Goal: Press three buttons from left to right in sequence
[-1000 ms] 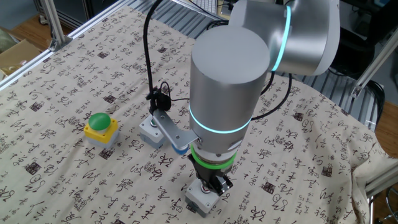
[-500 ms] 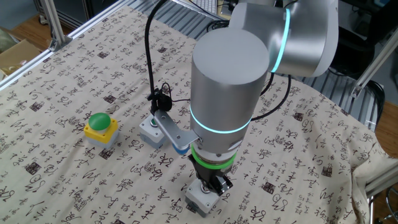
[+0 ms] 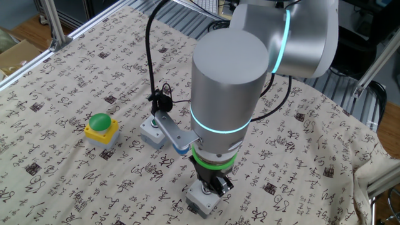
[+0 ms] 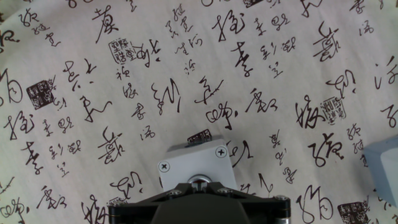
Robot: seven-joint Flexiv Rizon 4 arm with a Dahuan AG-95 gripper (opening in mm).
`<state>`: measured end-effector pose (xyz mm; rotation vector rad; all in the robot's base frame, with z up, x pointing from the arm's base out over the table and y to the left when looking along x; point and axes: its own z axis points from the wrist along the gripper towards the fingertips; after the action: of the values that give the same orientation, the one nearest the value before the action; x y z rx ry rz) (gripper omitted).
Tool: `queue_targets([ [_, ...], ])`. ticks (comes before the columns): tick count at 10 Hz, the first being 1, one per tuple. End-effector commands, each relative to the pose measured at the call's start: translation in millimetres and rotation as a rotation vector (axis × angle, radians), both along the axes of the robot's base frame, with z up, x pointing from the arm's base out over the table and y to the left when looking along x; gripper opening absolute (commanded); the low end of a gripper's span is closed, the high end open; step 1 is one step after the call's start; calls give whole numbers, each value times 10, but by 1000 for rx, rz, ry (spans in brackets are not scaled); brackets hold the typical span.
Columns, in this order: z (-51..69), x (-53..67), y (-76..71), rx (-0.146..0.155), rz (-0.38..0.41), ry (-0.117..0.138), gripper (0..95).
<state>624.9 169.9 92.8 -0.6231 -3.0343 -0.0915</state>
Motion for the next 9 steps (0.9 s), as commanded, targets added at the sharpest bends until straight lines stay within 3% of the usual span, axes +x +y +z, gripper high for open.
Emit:
queue_targets([
  [1, -55, 5, 8, -10, 3, 11, 0],
  [2, -44, 2, 7, -11, 3, 13, 0],
  [3, 50, -3, -14, 14, 3, -8, 0],
  [5, 164, -9, -46, 3, 8, 10, 0],
  [9, 260, -42, -77, -1, -9, 4, 0],
])
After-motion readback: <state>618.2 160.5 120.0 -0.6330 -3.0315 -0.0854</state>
